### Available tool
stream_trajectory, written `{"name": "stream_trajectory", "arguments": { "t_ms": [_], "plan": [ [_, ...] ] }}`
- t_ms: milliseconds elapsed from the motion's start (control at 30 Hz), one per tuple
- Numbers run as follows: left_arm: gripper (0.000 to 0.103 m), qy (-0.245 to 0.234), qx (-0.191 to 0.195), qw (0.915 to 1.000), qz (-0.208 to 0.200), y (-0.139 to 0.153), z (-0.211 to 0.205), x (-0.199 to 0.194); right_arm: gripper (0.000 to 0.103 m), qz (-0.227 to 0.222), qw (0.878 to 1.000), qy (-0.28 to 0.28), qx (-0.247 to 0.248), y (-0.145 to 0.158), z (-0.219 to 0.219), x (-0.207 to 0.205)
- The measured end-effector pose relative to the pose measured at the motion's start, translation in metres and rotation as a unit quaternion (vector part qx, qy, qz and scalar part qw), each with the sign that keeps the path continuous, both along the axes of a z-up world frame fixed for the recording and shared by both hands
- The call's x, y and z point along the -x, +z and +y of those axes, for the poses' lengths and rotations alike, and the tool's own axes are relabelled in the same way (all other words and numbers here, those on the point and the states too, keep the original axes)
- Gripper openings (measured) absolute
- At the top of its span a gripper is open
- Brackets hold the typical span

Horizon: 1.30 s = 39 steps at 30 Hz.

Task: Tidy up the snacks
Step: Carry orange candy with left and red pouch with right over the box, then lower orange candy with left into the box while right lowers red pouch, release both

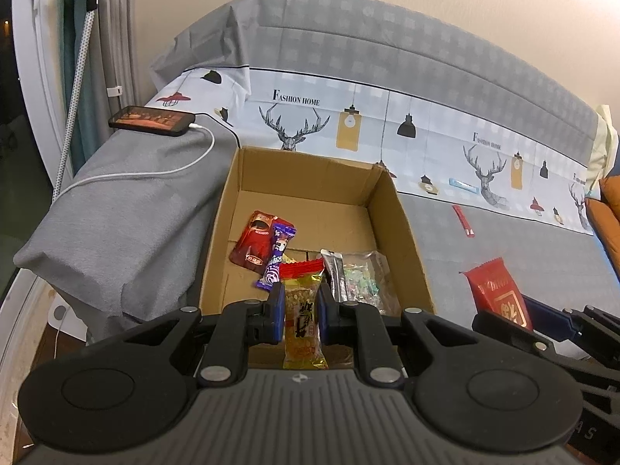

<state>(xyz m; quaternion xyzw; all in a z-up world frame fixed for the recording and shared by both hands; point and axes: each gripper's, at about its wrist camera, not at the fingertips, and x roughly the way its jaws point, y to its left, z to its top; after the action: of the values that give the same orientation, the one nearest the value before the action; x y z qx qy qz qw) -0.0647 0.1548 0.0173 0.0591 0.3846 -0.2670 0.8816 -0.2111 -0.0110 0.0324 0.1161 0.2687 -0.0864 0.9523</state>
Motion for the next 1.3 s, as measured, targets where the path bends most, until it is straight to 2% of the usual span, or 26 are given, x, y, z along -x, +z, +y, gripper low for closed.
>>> {"name": "stream_trajectory", "arguments": {
  "t_ms": [367, 800, 1300],
  "plan": [
    [0.018, 0.006, -0.002, 1.0000, 0.006, -0.006, -0.012, -0.027, 0.045, 0.012, 1.000, -0.012, -0.008, -0.006, -0.014, -0.021],
    [0.018, 0.021, -0.005, 0.9995, 0.022, -0.022, -0.026, -0.075, 0.045, 0.047, 0.999, -0.010, -0.017, -0.026, -0.025, -0.067],
    [0.018, 0.015, -0.053, 0.9969, 0.057, -0.068, -0.068, -0.134, 0.046, 0.087, 0.995, -0.024, -0.034, -0.065, -0.053, -0.131]
  ]
}}
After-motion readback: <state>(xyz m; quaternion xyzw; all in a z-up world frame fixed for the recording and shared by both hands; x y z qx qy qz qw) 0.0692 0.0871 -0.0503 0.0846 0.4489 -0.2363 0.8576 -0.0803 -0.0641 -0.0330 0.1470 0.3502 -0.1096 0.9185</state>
